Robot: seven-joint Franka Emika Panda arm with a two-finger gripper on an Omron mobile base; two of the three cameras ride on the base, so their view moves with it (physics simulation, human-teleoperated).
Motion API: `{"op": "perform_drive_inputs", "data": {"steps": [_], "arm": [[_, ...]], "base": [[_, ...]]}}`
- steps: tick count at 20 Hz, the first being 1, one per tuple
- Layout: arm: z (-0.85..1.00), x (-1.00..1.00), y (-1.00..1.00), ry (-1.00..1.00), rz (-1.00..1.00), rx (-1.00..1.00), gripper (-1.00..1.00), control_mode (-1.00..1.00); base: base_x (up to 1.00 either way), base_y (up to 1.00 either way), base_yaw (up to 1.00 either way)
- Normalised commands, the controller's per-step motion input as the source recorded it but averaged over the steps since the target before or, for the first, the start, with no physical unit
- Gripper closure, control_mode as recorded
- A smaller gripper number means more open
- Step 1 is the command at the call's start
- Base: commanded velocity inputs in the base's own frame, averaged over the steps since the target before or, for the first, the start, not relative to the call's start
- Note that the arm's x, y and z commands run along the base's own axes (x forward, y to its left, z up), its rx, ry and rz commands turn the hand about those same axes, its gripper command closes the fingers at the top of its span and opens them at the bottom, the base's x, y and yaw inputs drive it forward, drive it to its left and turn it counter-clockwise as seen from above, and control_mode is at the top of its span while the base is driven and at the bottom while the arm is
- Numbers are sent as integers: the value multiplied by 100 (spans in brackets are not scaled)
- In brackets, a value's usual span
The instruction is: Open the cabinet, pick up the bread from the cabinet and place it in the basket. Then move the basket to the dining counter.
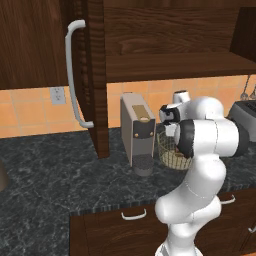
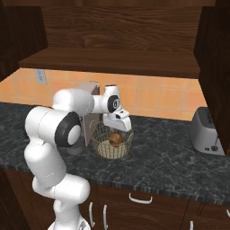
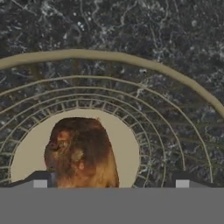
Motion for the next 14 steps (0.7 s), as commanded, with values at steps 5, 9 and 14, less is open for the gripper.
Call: {"op": "perform_drive_inputs", "data": {"steps": [5, 9, 14], "arm": [[33, -43, 0, 0, 0, 8, -100, -100], [48, -75, 4, -3, 0, 4, -100, -100], [59, -100, 3, -7, 0, 4, -100, -100]], "base": [[0, 0, 0], [0, 0, 0], [0, 0, 0]]}}
